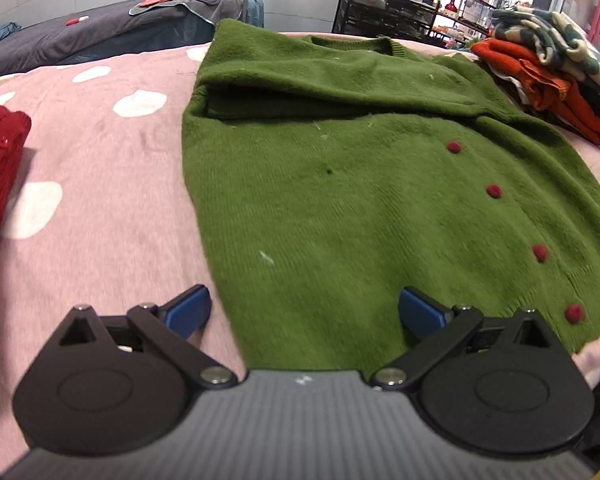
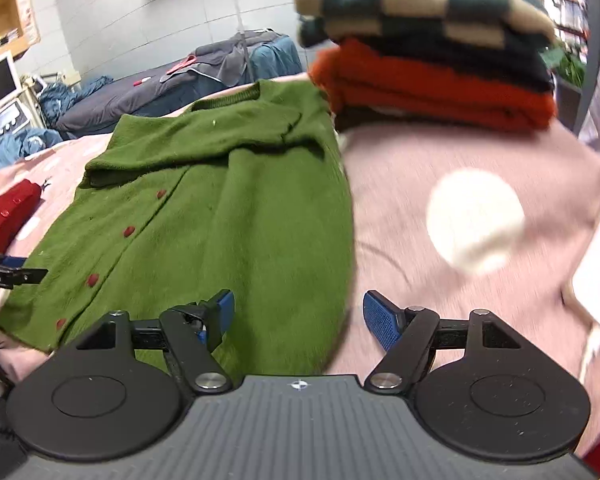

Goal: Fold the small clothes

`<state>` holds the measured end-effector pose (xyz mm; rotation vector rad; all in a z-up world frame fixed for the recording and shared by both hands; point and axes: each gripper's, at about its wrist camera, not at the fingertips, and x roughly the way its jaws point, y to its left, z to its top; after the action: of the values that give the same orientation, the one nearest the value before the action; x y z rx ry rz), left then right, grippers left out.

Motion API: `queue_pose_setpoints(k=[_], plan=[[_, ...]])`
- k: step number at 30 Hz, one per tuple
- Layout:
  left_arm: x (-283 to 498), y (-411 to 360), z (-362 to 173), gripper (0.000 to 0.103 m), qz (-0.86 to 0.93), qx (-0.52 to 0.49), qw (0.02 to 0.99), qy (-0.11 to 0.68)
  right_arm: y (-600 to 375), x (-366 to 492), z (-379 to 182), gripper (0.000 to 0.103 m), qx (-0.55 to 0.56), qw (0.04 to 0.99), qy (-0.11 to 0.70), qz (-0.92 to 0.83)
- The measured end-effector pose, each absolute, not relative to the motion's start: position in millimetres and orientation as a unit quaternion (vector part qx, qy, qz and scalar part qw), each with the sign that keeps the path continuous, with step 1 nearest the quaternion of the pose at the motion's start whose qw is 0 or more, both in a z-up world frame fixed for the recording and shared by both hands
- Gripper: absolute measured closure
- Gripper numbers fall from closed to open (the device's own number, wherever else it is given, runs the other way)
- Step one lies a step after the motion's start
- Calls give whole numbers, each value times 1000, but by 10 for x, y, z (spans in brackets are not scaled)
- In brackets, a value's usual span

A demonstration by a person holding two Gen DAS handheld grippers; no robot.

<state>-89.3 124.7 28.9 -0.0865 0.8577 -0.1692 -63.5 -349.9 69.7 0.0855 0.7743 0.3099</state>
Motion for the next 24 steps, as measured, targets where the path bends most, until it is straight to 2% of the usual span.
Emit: queue_pose_setpoints(k=[7,9,12,13,15,16,22,24], plan=[[-1146,1226,306,3,-93,-44,904,415,-3574,-858,682,0,74,908,381,159],[-1199,1232,317,6,-98,-41,902,419,-3575,-907,684,0,79,906,382,165],[-1239,1225,344,16,-102,-35,899,425,-3535,-955,705,1,75,905,383,169],[-1243,1230,355,20,-101,-38,898,427,-3530,-961,712,2,76,904,384,172],[-1237,1246,374,24,-100,-53,895,432,-3512,-968,711,16,88,897,392,184],[-1235,1248,382,26,-98,-59,894,434,-3500,-965,699,19,94,892,399,191],[-1270,1225,403,38,-100,-61,889,442,-3482,-972,683,20,103,888,404,194],[-1279,1232,413,44,-101,-68,886,447,-3474,-975,687,24,100,887,405,195]])
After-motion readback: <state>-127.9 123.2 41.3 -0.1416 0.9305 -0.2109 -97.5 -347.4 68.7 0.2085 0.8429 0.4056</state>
